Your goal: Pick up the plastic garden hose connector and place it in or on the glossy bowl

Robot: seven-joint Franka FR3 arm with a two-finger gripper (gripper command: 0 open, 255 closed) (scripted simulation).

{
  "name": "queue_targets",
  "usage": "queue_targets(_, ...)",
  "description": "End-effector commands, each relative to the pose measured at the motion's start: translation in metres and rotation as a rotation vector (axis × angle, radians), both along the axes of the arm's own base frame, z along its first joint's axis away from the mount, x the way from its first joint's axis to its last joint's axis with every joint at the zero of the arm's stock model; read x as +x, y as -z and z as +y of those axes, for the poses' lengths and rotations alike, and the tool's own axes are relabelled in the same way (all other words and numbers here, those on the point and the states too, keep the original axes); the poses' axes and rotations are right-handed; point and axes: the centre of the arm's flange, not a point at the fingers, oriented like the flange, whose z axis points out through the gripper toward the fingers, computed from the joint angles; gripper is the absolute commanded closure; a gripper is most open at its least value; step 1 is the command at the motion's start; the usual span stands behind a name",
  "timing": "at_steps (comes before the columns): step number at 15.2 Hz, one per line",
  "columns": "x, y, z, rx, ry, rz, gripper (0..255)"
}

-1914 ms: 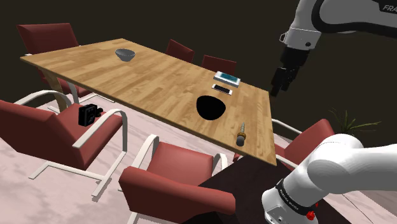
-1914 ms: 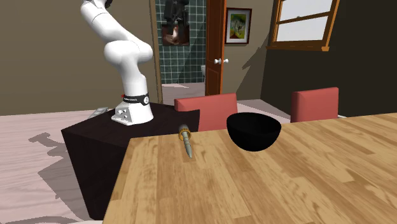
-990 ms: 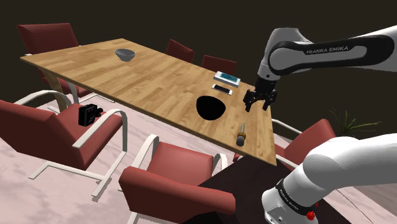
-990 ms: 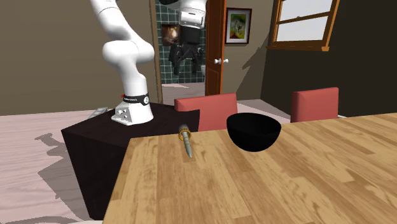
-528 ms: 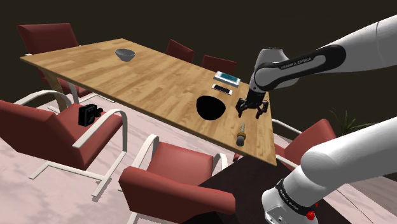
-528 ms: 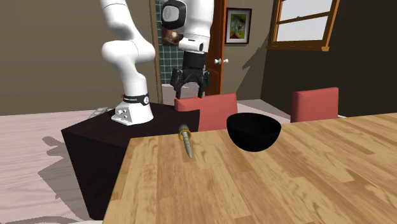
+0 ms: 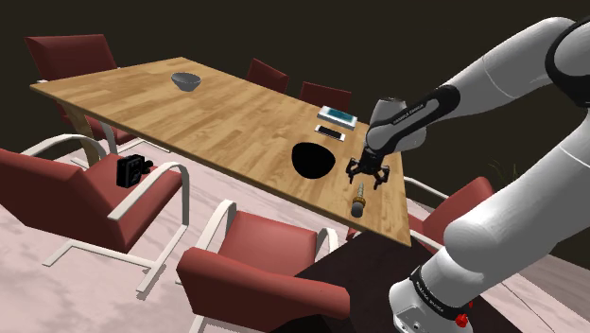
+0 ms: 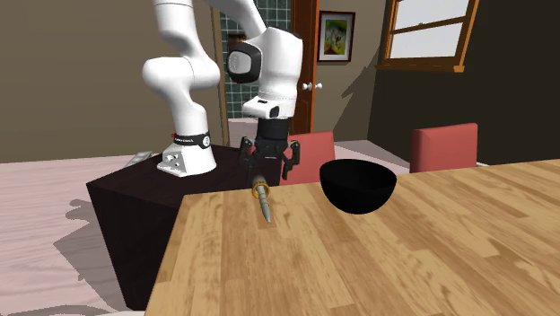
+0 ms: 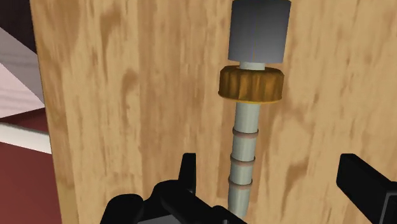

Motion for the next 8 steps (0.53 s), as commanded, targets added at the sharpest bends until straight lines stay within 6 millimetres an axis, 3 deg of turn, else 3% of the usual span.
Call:
queue_targets(1, 0.0, 0.014, -0.012, -0.007, 0.049, -0.006, 0)
queue_targets(8, -0.004, 0.053, -0.015, -0.007, 0.049, -0.006, 0)
